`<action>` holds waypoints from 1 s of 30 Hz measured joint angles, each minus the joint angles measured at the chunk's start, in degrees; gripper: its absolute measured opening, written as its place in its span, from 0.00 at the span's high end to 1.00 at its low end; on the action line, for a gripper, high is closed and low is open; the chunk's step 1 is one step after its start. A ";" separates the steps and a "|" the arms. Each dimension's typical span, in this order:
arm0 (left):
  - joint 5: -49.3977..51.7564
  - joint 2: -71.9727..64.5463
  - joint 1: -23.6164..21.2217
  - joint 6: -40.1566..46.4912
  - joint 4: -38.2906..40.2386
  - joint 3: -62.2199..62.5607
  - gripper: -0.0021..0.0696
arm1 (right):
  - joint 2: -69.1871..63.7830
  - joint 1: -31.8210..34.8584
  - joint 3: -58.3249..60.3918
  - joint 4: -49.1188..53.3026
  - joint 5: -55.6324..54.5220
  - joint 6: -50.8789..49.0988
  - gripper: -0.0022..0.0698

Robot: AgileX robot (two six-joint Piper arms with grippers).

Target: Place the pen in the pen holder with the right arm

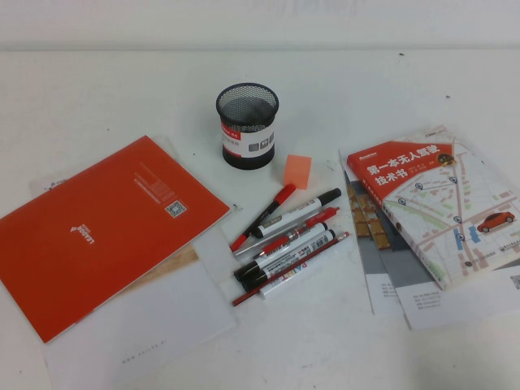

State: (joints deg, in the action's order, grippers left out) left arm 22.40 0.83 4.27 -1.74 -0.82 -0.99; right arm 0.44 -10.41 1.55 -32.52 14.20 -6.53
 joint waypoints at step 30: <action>0.00 0.00 0.00 0.00 0.00 0.00 0.98 | -25.43 0.00 -29.23 0.86 29.91 10.54 1.00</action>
State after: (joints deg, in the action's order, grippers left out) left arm 22.40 0.83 4.27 -1.74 -0.82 -0.99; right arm -24.99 -10.41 -27.68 -31.67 44.11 4.01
